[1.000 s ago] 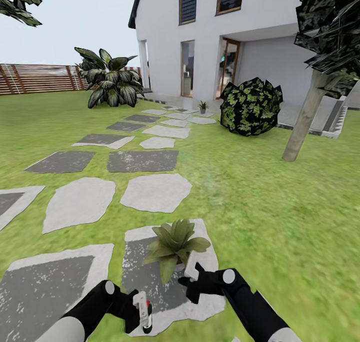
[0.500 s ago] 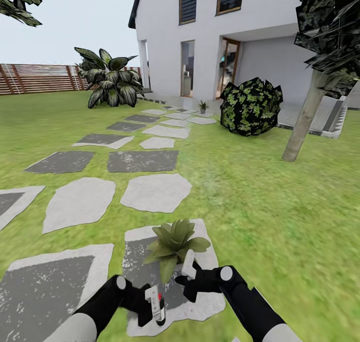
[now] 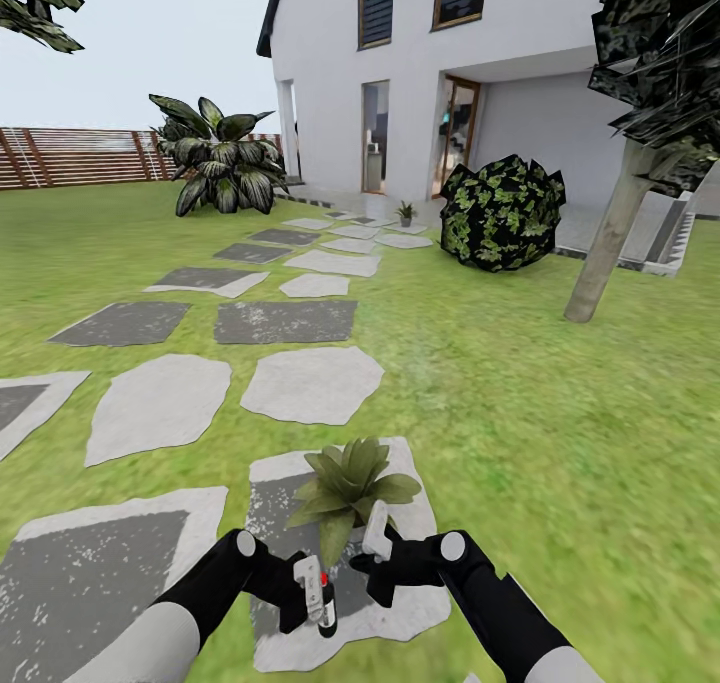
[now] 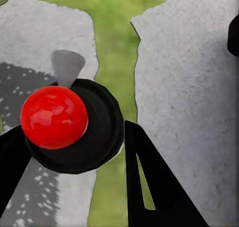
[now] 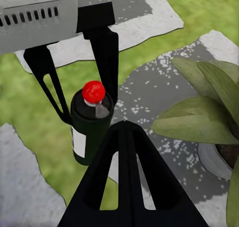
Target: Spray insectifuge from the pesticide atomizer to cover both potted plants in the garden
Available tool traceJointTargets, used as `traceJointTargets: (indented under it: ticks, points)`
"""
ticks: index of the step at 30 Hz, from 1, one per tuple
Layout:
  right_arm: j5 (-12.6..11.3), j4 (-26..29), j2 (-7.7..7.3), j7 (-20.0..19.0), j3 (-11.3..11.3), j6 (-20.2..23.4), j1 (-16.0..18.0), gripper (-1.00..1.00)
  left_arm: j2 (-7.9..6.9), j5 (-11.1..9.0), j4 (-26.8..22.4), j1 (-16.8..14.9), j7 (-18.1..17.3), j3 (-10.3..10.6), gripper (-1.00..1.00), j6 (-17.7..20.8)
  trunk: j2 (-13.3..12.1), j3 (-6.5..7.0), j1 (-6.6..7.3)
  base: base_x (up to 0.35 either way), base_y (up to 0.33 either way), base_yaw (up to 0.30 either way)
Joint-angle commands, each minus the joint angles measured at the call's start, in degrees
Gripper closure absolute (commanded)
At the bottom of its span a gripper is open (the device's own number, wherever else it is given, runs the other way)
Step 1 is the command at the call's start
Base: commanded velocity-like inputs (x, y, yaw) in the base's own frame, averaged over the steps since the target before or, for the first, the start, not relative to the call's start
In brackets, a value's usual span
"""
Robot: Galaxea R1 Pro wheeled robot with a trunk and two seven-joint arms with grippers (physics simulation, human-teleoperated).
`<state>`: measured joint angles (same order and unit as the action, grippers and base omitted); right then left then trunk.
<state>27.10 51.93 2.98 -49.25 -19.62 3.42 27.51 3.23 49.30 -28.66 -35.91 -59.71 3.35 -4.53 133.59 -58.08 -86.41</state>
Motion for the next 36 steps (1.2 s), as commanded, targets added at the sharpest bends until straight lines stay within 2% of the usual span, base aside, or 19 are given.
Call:
traceJointTargets:
  ticks: [1, 10, 16, 22, 30, 36]
  points:
    - [0.15, 0.1, 0.01, -0.23, 0.02, 0.36, 0.03, 1.0, 0.13, 0.37, -0.08, -0.03, -0.21, -0.07, 1.0, -0.52, 0.02, -0.05, 0.01, 0.0, 0.0, 0.0]
    - [0.15, 0.1, -0.02, -0.23, 0.02, 0.36, 0.02, 1.0, 1.77, 0.08, -0.03, -0.03, -0.4, -0.09, 1.0, -1.21, 0.02, -0.05, 0.01, 0.0, 0.0, 0.0]
    - [0.15, 0.1, 0.0, -0.23, 0.02, 0.36, 0.05, 1.0, 1.85, -0.16, 0.02, -0.5, -0.62, -0.16, 1.0, -1.58, 0.02, -0.05, 0.01, 0.0, 0.0, 0.0]
    - [0.15, 0.09, -0.01, -0.23, 0.02, 0.36, 0.03, 1.0, 1.71, -1.66, 0.09, -1.17, -2.11, -0.18, 1.0, -1.62, 0.02, -0.05, 0.01, 0.0, 0.0, 0.0]
    - [0.15, 0.1, 0.0, -0.23, 0.02, 0.36, 0.01, 1.0, 1.69, -2.26, 0.06, -1.26, -3.51, -0.25, 1.0, -1.62, 0.02, -0.05, 0.01, 0.0, 0.0, 0.0]
    - [0.15, 0.1, -0.02, -0.23, 0.02, 0.36, 0.01, 1.0, 1.68, -4.07, 0.09, -1.27, -3.82, -0.27, 1.0, -2.66, 0.02, -0.05, 0.01, 0.0, 0.0, 0.0]
